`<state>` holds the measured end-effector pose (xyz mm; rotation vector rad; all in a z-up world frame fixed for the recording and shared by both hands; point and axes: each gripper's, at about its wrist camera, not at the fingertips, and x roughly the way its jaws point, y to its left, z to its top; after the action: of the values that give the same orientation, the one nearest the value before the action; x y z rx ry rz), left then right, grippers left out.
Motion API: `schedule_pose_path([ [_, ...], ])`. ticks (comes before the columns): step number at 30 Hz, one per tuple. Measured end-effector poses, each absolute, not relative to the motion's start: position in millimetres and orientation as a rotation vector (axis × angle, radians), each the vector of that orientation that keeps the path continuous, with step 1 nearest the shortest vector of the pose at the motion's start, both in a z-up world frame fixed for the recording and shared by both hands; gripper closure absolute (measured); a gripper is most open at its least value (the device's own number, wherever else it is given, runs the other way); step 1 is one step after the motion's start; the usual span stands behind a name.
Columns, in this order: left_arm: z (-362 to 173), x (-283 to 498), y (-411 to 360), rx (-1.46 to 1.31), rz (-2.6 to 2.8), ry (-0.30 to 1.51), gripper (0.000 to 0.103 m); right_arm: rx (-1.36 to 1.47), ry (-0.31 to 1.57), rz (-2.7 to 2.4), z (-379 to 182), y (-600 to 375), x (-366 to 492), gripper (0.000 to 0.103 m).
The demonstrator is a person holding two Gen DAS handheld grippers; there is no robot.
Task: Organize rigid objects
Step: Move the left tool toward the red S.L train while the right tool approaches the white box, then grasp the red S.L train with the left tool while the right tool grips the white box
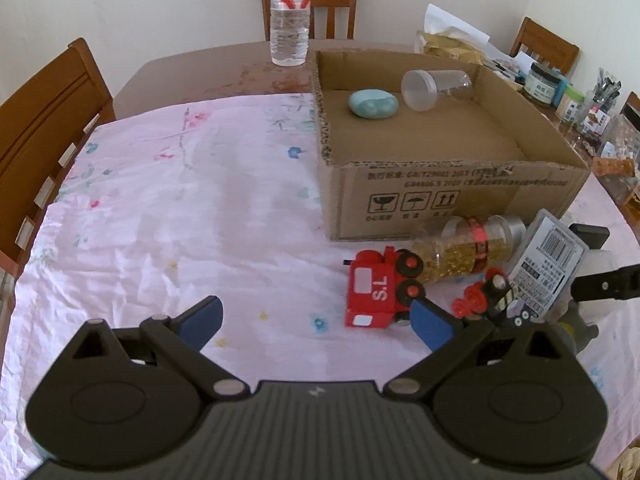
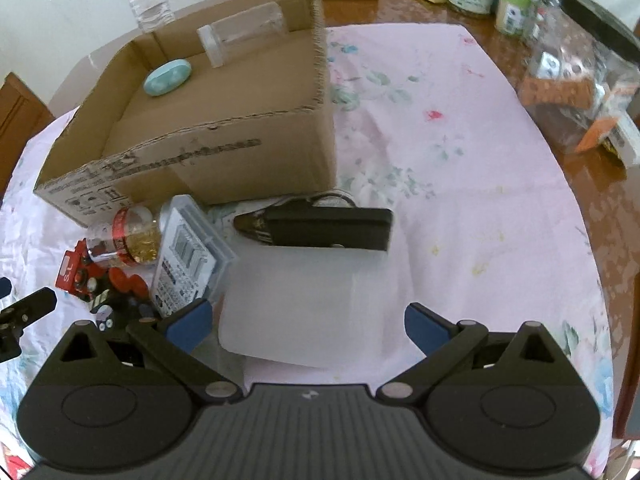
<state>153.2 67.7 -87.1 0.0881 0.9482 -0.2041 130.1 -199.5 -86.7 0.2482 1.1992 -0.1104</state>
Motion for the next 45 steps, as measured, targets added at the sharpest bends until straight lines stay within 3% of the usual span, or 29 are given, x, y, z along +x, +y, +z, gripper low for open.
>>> schedule_pose_path([
  [30,-120,175,43,0.165,-0.258,0.932,0.005,0.04,1.234,-0.13,-115,-221,127,0.0],
  [35,-124,167,38,0.204,-0.268,0.863,0.02,0.041,1.22,-0.134,-116,-220,125,0.0],
  [42,-125,162,30,0.19,-0.31,0.829,0.052,0.04,1.205,-0.138,-115,-220,122,0.0],
  [45,-124,162,31,0.177,-0.309,0.834,0.054,0.038,1.195,-0.138,-115,-219,120,0.0],
])
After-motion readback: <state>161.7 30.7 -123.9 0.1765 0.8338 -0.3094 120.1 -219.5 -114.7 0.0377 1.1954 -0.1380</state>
